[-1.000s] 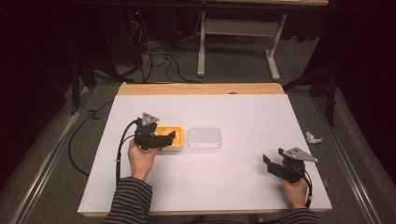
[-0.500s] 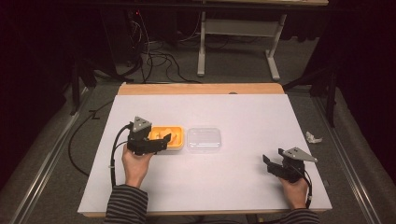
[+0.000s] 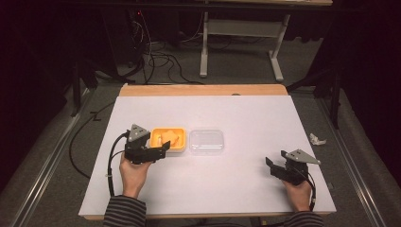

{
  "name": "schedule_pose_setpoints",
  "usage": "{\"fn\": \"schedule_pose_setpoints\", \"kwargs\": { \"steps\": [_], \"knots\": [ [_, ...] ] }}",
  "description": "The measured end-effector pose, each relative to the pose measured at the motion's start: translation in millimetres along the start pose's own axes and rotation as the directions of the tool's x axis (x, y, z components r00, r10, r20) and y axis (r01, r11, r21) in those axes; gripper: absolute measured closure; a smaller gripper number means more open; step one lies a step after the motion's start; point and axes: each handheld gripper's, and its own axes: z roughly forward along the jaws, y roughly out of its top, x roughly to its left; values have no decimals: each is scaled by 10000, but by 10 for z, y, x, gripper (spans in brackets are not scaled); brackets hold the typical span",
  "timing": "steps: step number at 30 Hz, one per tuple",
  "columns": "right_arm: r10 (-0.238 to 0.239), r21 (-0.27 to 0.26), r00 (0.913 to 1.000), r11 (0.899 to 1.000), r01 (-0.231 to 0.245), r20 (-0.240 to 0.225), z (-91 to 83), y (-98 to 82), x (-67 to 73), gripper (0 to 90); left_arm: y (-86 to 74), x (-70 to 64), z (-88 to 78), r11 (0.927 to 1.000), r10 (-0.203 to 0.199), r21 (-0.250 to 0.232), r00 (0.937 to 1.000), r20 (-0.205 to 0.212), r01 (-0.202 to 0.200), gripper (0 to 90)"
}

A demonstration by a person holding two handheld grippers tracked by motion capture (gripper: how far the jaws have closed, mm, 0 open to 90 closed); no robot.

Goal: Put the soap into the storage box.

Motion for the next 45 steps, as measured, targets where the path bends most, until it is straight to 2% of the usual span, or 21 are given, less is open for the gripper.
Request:
{"fn": "schedule_pose_setpoints", "kwargs": {
  "steps": [16,19,28,40,45],
  "knots": [
    [74,34,10000,10000,-74,26,-4,0,-2,297,-105,-40,-142,9996,-97,-264,9996,266,104,160],
    [-20,-33,10000,10000,21,36,-4,-1,2,297,-127,-57,-139,9993,-172,-312,9991,383,184,161],
    [86,-71,10000,9999,-85,38,-9,-4,2,299,-174,-111,-182,9993,-42,-361,9995,315,53,163],
    [53,-116,10000,9999,-52,47,-14,-5,7,298,-270,-169,-195,9990,-121,-436,9991,418,139,164],
    [-29,-148,10000,9999,30,35,-15,-7,5,298,-314,-195,-159,9996,-70,-258,9990,434,81,166]
  ]
}}
